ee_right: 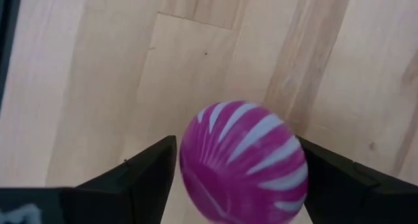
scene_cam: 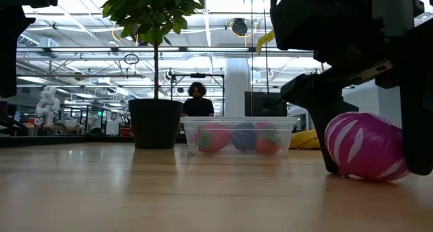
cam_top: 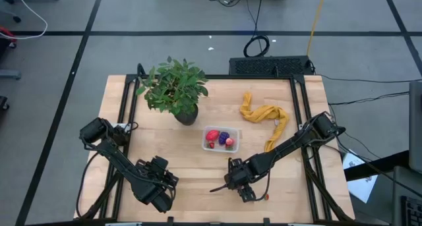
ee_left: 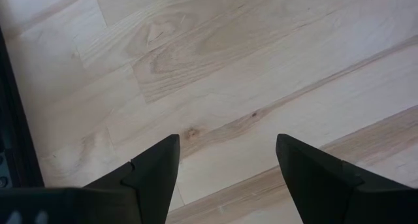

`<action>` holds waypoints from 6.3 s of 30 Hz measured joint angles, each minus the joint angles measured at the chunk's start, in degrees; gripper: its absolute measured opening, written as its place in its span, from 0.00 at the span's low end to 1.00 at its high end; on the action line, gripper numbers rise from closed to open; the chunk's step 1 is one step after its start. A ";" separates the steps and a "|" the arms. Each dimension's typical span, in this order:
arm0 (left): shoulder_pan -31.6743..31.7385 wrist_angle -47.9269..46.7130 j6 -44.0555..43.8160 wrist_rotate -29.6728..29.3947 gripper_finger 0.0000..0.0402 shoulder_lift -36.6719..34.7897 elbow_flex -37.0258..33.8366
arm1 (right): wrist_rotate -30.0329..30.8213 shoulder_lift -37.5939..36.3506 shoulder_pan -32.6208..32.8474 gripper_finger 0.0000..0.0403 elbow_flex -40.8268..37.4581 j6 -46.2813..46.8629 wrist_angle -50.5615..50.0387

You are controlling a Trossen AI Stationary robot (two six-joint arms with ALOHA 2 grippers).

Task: Pick and placing Produce into tupperware
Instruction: Put the onion into the bin, then put the strawberry into the bin

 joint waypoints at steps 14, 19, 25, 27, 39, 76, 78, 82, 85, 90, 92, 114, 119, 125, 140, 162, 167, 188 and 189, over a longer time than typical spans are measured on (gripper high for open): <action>-0.01 -0.02 0.09 0.00 0.64 0.00 0.01 | 0.17 -0.04 -0.07 0.56 -0.80 -0.25 1.41; -0.01 -0.02 0.07 0.00 0.64 0.00 0.01 | 0.11 -0.04 -0.09 0.53 -0.80 -0.90 1.61; -0.01 -0.02 0.07 0.00 0.64 0.00 0.00 | -0.02 0.00 -0.09 0.54 0.73 -1.84 -0.61; -0.01 -0.02 0.07 0.00 0.64 0.00 0.01 | -0.02 0.00 -0.09 0.54 2.14 -2.83 -1.98; -0.01 -0.01 0.28 0.00 0.64 0.00 0.00 | 7.13 0.00 -3.45 0.54 11.34 -11.57 -14.64; 0.01 -0.05 1.23 -2.00 0.64 -0.01 0.01 | 13.27 -0.02 -25.45 0.56 14.15 -26.87 -16.59; 0.01 -0.04 1.23 -2.03 0.64 0.00 0.01 | 13.27 -0.02 -25.46 0.56 14.15 -26.86 -16.10; 0.01 -0.04 1.23 -2.03 0.64 0.00 0.01 | 13.27 -0.02 -25.39 0.56 14.15 -26.68 -14.61; 0.01 -0.04 1.25 -2.03 0.64 0.00 0.00 | 13.25 -0.02 -25.24 0.56 14.15 -25.32 -13.78; 0.01 -0.03 1.26 -2.03 0.64 -0.02 0.00 | 13.22 -0.02 -25.22 0.56 14.15 -23.73 -13.76; 0.01 -0.02 1.27 -2.03 0.64 0.00 0.01 | 13.22 -0.02 -25.22 0.56 14.15 -23.74 -13.72; 0.01 -0.02 1.29 -2.80 0.64 -0.02 0.00 | 13.33 -0.04 -25.22 0.56 8.47 -25.20 -10.35; 0.01 -0.02 1.29 -2.86 0.64 -0.01 0.01 | 13.33 -0.04 -25.22 0.56 8.47 -25.19 -10.24; 0.01 -0.02 1.29 -2.95 0.64 -0.02 0.00 | 13.35 -0.04 -25.22 0.56 8.47 -24.95 -10.23; -0.01 -0.02 1.29 -2.95 0.64 -0.02 0.02 | 13.38 -0.04 -25.22 0.56 8.47 -22.63 -8.35; 0.01 -0.02 1.31 -2.95 0.64 -0.02 0.00 | 13.65 -0.04 -23.14 0.63 8.47 -31.02 -8.13; 0.00 -0.02 1.32 -2.95 0.64 -0.02 0.01 | 13.70 -0.04 -23.12 0.63 8.47 -30.67 -7.70; -0.01 -0.01 1.62 -2.98 0.64 -0.02 0.00 | 13.58 -17.24 -20.34 0.63 8.49 -15.03 -18.39; -0.01 -0.07 1.60 -2.98 0.64 -0.02 0.00 | 13.55 -18.67 -19.52 0.63 8.49 -12.98 -20.08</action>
